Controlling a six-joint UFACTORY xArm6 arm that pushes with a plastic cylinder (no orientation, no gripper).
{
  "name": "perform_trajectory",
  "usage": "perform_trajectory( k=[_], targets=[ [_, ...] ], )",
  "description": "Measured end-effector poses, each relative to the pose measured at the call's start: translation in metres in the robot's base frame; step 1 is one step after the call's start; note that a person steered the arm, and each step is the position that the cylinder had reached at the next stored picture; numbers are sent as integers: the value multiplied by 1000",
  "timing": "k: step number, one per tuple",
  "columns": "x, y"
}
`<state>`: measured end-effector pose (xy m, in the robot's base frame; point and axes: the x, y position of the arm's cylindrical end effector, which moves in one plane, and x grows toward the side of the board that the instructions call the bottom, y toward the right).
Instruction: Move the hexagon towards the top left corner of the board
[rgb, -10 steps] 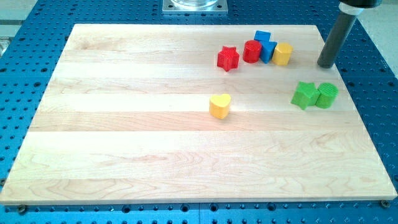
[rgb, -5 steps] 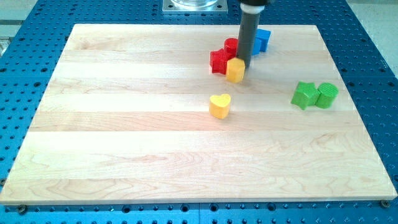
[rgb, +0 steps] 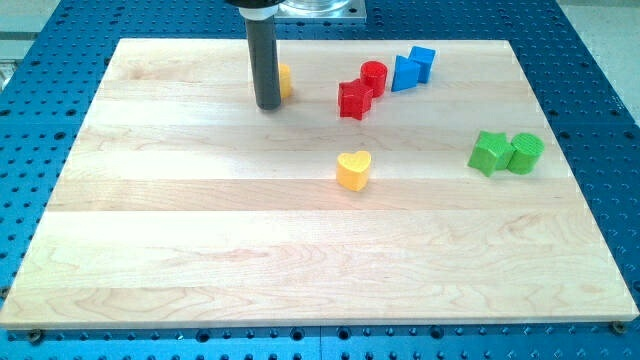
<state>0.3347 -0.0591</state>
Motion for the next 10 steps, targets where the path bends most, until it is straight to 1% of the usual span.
perform_trajectory(
  k=[1,2,4,6,7,8,9,10],
  targets=[
    [-4,-2],
    [16,30],
    [-23,43],
    [-37,-38],
    [-45,-31],
    [-52,-3],
    [-69,-47],
    [-72,-89]
  ],
)
